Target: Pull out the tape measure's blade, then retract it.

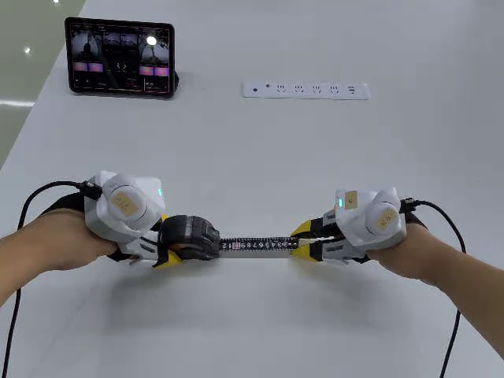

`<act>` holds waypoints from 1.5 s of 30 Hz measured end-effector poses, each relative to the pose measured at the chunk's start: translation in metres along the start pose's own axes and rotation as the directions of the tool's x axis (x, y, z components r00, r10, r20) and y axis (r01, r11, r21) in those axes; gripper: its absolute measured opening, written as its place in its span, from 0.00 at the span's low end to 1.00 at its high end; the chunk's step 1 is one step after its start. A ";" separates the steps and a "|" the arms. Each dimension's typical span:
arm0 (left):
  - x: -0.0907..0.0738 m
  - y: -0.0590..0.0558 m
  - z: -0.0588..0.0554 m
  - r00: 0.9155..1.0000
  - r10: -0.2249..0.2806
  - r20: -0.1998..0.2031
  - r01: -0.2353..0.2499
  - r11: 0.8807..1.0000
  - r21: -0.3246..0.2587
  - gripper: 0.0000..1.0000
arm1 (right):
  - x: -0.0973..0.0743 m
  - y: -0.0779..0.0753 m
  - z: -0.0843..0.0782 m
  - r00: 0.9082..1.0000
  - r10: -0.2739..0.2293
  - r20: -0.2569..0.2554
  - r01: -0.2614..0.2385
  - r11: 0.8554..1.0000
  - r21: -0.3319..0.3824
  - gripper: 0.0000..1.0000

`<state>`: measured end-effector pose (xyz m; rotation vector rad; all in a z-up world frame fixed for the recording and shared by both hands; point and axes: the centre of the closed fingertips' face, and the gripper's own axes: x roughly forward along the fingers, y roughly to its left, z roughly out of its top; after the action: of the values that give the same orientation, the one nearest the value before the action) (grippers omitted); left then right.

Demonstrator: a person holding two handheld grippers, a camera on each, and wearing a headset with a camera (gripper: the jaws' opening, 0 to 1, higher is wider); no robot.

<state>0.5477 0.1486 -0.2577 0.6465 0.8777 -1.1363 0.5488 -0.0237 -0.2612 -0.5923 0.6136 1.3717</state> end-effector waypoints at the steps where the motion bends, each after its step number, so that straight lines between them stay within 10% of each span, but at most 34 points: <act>1: 0.000 0.000 0.000 1.000 0.001 0.000 -0.001 1.000 0.001 0.28 | -0.001 0.000 -0.001 1.000 -0.001 -0.001 0.001 1.000 0.001 0.10; 45: 0.000 0.002 0.000 1.000 0.006 -0.004 -0.006 1.000 0.001 0.28 | -0.042 -0.010 -0.043 0.996 -0.024 -0.091 0.023 1.000 -0.008 0.09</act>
<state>0.5497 0.1490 -0.2577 0.6513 0.8782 -1.1308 0.5519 -0.0847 -0.2621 -0.6684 0.6736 1.3304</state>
